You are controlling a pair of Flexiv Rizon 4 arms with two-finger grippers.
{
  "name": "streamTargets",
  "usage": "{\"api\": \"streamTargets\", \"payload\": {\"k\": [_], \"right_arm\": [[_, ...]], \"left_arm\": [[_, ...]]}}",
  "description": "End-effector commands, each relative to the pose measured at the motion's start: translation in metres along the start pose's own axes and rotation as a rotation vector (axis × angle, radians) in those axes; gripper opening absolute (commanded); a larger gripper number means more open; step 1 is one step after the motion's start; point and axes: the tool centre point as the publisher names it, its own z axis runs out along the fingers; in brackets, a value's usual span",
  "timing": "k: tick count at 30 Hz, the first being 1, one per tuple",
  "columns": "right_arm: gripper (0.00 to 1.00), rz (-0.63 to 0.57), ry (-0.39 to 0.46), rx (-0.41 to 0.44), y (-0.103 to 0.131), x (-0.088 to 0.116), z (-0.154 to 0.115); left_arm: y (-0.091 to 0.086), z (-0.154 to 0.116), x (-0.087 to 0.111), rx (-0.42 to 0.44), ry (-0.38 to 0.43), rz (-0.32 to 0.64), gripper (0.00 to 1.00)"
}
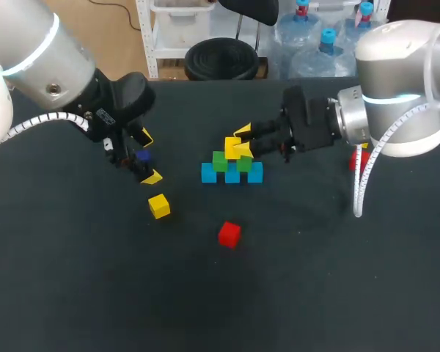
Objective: Place the blue cubes, place green cubes on the blue cubes, place the yellow cubes on the green cubes, then place the red cubes on the yellow cubes, and place purple cube on the red cubes.
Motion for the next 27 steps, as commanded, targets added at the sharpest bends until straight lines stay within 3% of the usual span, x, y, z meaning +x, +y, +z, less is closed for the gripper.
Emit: {"api": "streamTargets", "payload": {"k": [1, 27], "right_arm": [[0.0, 0.001, 0.0, -0.003, -0.0009, 0.0, 0.0007], [0.0, 0.011, -0.002, -0.008, -0.0051, 0.0049, 0.0054]], "left_arm": [[0.0002, -0.0001, 0.0, 0.0, 0.001, 0.0, 1.0], [0.0002, -0.0001, 0.0, 0.0, 0.001, 0.0, 1.0]]}}
